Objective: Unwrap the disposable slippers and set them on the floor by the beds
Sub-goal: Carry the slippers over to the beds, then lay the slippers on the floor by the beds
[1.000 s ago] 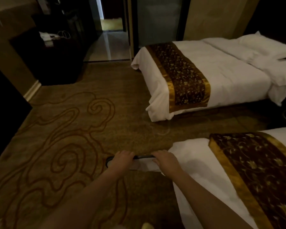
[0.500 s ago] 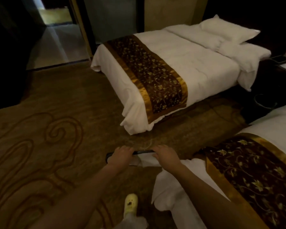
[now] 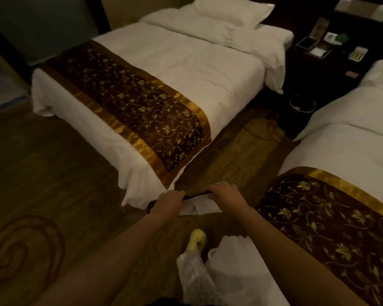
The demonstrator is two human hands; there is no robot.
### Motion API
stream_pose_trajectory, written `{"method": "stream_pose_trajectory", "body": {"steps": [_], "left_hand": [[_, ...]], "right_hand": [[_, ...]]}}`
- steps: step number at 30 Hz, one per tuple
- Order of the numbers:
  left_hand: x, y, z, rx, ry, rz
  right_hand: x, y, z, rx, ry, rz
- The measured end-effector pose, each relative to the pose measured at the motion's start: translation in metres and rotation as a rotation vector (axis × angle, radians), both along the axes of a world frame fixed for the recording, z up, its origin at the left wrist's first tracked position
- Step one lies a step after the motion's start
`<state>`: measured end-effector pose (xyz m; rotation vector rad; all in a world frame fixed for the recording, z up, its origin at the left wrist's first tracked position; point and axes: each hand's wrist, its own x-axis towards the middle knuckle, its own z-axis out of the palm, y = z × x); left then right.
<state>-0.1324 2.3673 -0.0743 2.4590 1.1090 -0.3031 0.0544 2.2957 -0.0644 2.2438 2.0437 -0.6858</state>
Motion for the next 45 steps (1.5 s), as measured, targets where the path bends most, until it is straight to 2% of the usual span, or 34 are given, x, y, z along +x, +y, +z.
{"method": "stream_pose_trajectory", "body": {"steps": [7,13,17,24,27,30,32,35,36,37,41,45], "left_hand": [[0.089,0.117,-0.017,-0.176,0.028,-0.067],[0.166,0.174,-0.018,-0.299,-0.033,-0.198],[0.232,0.213,-0.027,-0.329,-0.005,-0.309],[0.356,0.273,-0.09,-0.392,-0.046,-0.297],[0.406,0.283,-0.143,-0.473,-0.063,-0.19],[0.449,0.282,-0.217,-0.63,-0.097,-0.039],[0.475,0.278,-0.279,-0.722,-0.14,0.067],[0.506,0.269,-0.378,-0.873,-0.256,0.255],[0.513,0.264,-0.412,-0.947,-0.299,0.333],[0.519,0.26,-0.445,-1.028,-0.338,0.416],[0.542,0.245,-0.557,-1.285,-0.387,0.645],[0.557,0.235,-0.647,-1.371,-0.408,0.749]], "right_hand": [[0.082,0.102,-0.016,-0.063,-0.028,-0.057],[0.154,0.152,-0.005,-0.104,-0.078,-0.086],[0.207,0.186,-0.005,-0.176,-0.138,-0.129],[0.318,0.242,-0.058,-0.173,-0.268,-0.197],[0.356,0.255,-0.108,-0.009,-0.304,-0.362],[0.377,0.253,-0.183,0.199,-0.194,-0.794],[0.383,0.247,-0.251,0.216,-0.001,-1.132],[0.391,0.236,-0.365,0.097,0.544,-1.547],[0.395,0.232,-0.403,0.077,0.667,-1.6],[0.4,0.229,-0.439,0.08,0.71,-1.608],[0.431,0.216,-0.554,0.213,0.676,-1.577],[0.471,0.206,-0.638,0.339,0.665,-1.576]]}}
